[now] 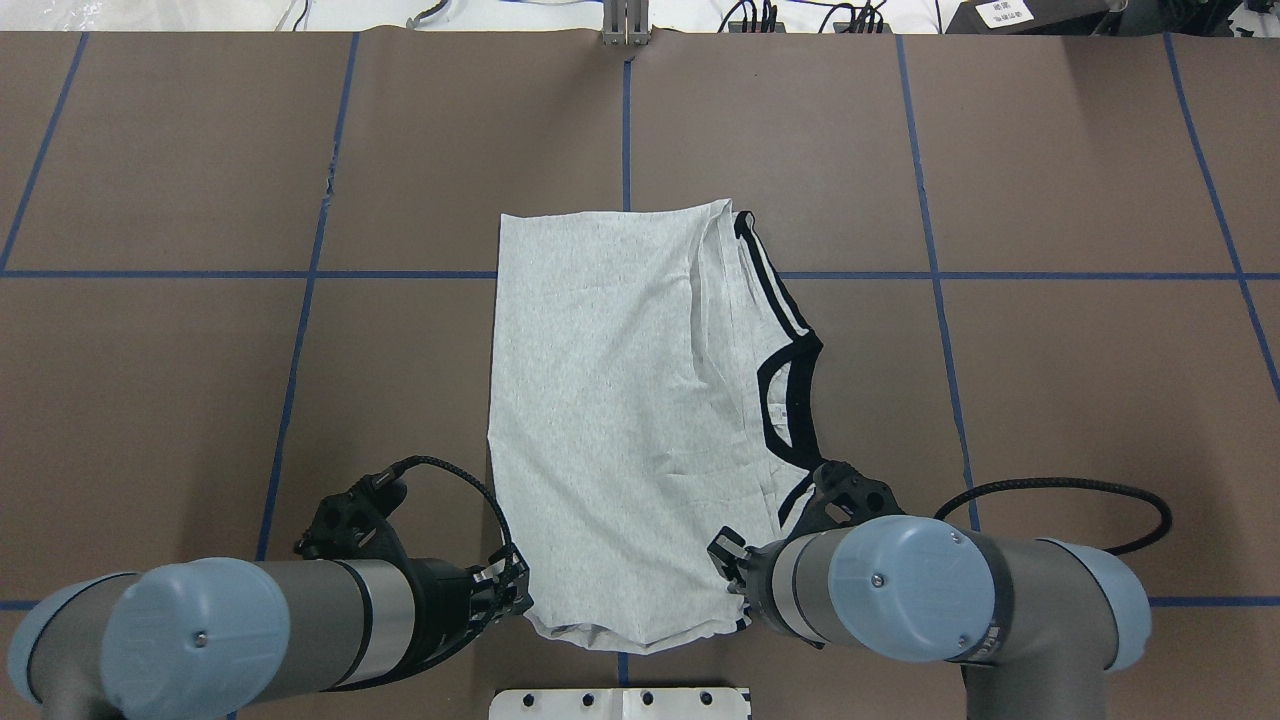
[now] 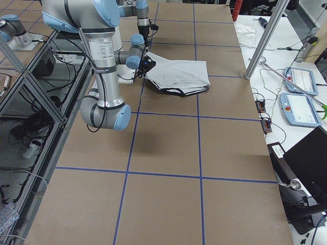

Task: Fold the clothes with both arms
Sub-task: 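Lift the near edge with both grippers and fold it away from the robot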

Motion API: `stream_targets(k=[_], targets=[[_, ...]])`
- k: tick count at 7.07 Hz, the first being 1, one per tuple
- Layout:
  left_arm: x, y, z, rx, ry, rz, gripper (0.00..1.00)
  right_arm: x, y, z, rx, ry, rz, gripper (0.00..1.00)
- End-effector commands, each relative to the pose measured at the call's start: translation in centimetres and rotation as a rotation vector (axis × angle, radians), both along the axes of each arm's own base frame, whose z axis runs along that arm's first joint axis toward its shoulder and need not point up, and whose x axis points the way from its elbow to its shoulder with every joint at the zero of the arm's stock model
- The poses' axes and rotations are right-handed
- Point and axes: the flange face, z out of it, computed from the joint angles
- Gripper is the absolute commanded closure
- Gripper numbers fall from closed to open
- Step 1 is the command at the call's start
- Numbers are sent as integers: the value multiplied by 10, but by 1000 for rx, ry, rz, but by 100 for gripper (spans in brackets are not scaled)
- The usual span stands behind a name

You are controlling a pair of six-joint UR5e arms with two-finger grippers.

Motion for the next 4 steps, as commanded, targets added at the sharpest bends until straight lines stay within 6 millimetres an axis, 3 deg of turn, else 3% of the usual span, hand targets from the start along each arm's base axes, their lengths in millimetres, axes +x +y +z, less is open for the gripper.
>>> stream_targets(k=[1, 2, 3, 4], targets=[[-55, 7, -46, -1, 77, 2, 100, 48, 11, -37, -1, -56, 1, 100], [-58, 1, -45, 9, 64, -6, 100, 68, -8, -52, 7, -94, 49, 100], [-56, -26, -36, 23, 31, -58, 100, 79, -39, -50, 12, -85, 119, 100], [-56, -51, -44, 81, 28, -92, 100, 84, -71, -52, 1, -84, 164, 100]])
